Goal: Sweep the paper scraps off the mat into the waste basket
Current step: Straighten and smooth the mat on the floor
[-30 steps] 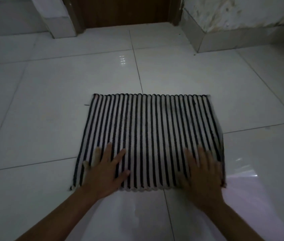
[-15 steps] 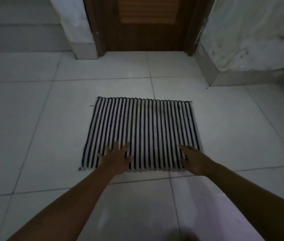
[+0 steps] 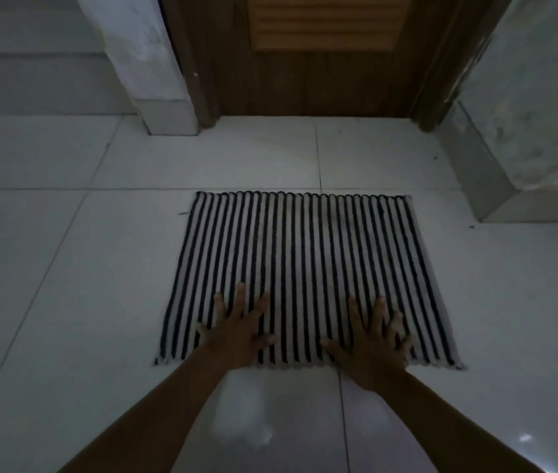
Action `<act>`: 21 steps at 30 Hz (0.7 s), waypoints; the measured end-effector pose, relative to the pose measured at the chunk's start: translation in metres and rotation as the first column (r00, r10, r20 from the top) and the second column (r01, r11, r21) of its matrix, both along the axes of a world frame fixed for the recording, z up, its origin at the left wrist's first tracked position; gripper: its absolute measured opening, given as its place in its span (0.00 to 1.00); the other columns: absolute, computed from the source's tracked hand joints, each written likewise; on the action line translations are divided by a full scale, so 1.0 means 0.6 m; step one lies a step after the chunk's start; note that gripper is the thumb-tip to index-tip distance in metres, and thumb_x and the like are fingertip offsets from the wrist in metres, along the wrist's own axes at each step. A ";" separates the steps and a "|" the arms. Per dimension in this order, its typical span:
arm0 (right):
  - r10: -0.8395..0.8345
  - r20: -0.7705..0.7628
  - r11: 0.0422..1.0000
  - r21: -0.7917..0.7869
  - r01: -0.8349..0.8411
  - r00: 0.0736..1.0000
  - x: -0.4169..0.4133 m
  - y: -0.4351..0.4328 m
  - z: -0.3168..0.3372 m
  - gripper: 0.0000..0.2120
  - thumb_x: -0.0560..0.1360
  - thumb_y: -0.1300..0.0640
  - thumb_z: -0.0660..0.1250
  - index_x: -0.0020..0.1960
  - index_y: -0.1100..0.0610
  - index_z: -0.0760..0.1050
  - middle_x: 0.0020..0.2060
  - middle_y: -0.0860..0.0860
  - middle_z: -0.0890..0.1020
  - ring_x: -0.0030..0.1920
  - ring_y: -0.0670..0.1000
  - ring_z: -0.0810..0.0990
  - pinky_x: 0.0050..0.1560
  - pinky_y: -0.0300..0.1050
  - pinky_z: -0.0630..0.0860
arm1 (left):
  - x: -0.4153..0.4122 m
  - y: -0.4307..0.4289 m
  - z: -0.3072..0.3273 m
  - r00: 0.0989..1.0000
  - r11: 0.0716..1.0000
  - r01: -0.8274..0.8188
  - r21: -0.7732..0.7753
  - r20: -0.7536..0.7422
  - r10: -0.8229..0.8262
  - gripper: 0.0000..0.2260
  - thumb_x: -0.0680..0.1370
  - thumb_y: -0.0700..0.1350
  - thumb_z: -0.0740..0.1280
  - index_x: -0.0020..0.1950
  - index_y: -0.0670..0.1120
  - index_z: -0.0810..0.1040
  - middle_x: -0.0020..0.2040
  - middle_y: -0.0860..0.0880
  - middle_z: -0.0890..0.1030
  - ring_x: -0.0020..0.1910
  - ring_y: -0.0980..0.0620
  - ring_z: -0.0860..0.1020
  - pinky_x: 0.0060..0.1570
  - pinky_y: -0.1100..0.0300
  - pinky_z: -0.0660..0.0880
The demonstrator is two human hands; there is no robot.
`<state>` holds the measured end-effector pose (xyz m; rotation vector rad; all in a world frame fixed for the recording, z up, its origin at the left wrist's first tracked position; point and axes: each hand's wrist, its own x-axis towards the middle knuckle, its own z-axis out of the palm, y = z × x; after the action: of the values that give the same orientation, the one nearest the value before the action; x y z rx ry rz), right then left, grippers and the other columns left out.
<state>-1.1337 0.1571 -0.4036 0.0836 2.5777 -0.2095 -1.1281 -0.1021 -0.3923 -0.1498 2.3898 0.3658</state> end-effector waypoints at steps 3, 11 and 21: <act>-0.020 -0.056 1.000 -0.002 0.020 0.998 -0.129 0.010 -0.015 0.54 0.57 0.16 0.39 0.72 0.41 0.23 0.73 0.54 0.25 0.74 0.66 0.29 0.70 0.74 0.36 | -0.128 0.008 -0.007 0.993 0.999 0.004 -0.040 -0.114 -0.008 0.31 0.80 0.67 0.51 0.79 0.66 0.39 0.80 0.51 0.31 0.78 0.38 0.32 0.71 0.26 0.43; 0.292 -0.132 0.956 0.044 -0.289 0.947 -0.348 0.038 -0.020 0.40 0.63 0.22 0.30 0.71 0.34 0.24 0.76 0.47 0.31 0.76 0.59 0.31 0.70 0.74 0.36 | -0.292 0.056 -0.033 0.974 0.989 -0.054 -0.138 -0.224 0.022 0.33 0.78 0.72 0.45 0.79 0.65 0.35 0.80 0.52 0.31 0.77 0.38 0.30 0.70 0.26 0.38; 0.301 -0.113 0.952 0.086 -0.293 0.947 -0.432 0.011 -0.029 0.36 0.74 0.27 0.40 0.73 0.38 0.26 0.76 0.49 0.29 0.76 0.61 0.31 0.69 0.75 0.37 | -0.389 0.027 -0.040 0.986 0.985 -0.034 -0.169 -0.166 0.006 0.35 0.76 0.74 0.43 0.77 0.66 0.31 0.78 0.53 0.25 0.76 0.38 0.28 0.71 0.26 0.38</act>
<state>-1.3928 0.1635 -0.4210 -0.3021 2.6801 -0.0128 -1.3618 -0.0860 -0.4162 -0.2303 2.5851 0.1872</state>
